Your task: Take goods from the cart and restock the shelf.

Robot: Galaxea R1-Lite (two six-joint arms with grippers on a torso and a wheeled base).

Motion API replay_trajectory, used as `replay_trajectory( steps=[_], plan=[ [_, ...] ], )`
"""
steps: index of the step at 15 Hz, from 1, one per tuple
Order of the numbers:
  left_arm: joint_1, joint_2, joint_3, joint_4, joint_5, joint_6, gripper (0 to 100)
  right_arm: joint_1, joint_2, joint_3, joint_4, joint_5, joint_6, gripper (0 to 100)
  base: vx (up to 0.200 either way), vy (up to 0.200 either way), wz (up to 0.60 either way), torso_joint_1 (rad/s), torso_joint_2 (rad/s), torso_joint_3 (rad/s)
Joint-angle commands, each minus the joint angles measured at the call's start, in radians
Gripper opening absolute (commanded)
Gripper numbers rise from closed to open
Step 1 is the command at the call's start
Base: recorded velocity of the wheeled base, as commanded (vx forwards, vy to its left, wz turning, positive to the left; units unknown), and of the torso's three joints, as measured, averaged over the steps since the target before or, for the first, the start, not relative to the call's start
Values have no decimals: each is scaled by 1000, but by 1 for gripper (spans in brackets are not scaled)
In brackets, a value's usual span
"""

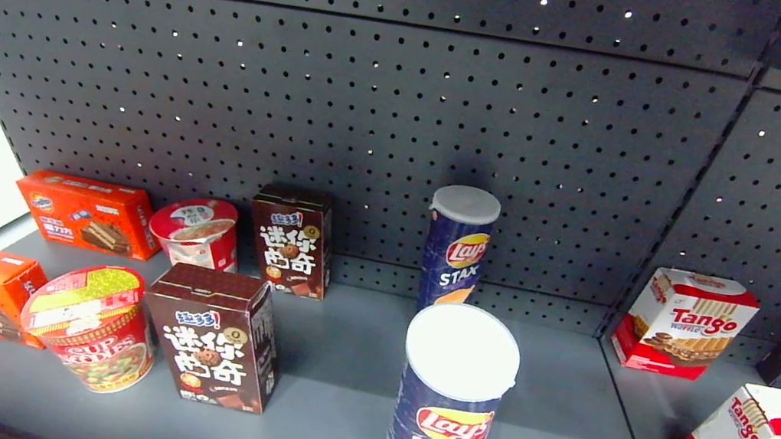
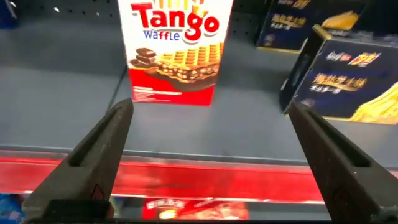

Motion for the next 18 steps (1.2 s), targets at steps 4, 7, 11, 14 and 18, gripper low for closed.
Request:
replay_trajectory(
  steps=[4,7,11,14,18],
  plan=[
    [-1,-8,-7,13,163,3,100,0,6,2,7,-111,80,100,0,0,0,0,0,0],
    [-1,-8,-11,11,252,66,100,35,7,-3,86,-7,89,100,0,0,0,0,0,0],
    [1,-8,-21,13,394,263,100,35,6,0,77,-27,129,100,0,0,0,0,0,0],
    [-142,-8,-20,7,111,266,100,35,7,0,77,-29,129,100,0,0,0,0,0,0],
    [-384,-8,-18,13,5,164,100,35,7,0,77,-27,128,100,0,0,0,0,0,0]
  ],
)
